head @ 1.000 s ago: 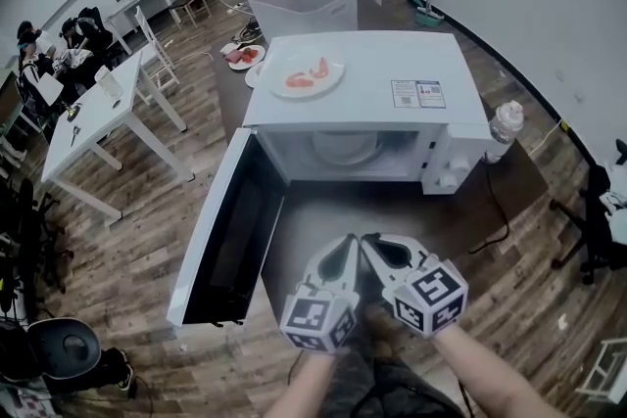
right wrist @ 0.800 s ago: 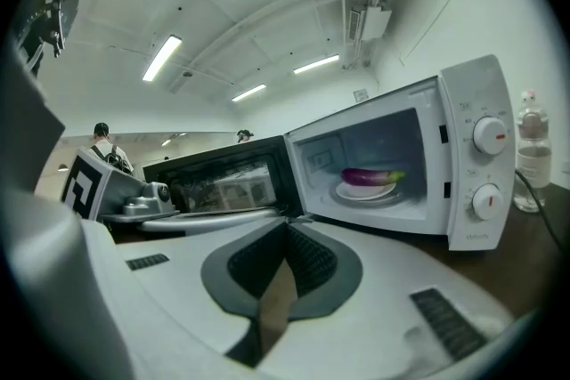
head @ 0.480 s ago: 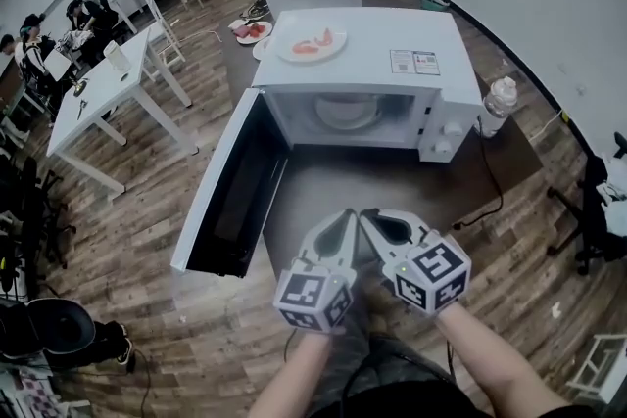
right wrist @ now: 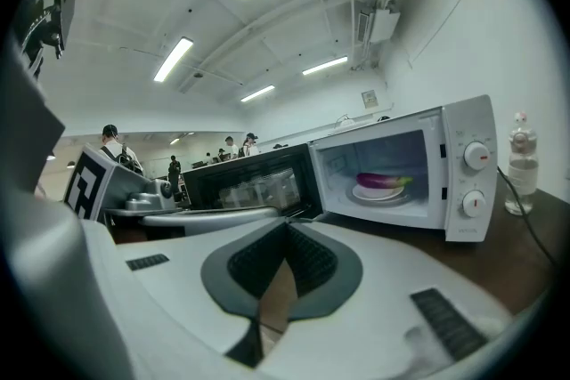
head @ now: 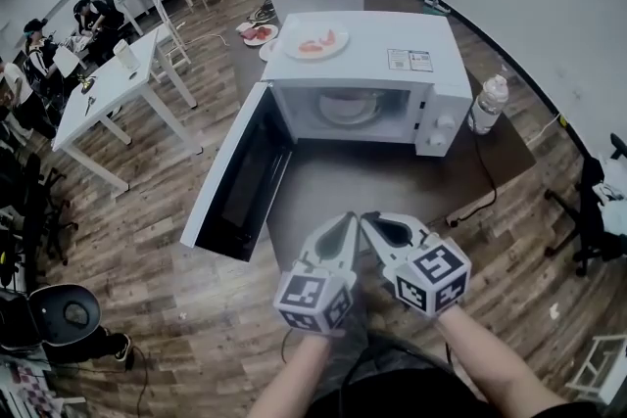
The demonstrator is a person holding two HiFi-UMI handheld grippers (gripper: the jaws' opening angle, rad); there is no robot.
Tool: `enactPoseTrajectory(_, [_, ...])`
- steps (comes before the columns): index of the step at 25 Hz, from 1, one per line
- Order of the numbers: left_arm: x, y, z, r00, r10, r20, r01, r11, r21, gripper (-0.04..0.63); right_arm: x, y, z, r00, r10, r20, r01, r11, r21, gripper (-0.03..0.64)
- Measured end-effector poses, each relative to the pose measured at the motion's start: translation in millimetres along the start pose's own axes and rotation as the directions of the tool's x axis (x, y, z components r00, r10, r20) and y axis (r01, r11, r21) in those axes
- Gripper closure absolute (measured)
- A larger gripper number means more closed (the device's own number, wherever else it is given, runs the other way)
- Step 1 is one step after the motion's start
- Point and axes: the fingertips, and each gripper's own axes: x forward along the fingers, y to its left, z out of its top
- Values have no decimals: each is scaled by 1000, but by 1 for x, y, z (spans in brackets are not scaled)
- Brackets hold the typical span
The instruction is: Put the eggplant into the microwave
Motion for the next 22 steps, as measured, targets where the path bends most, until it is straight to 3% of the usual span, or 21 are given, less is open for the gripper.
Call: enactPoseTrajectory(22, [-60,-41,10,999,-16,51,17,1000,-16,597,-50,51,6,998,-1,70,1,1000,0,617])
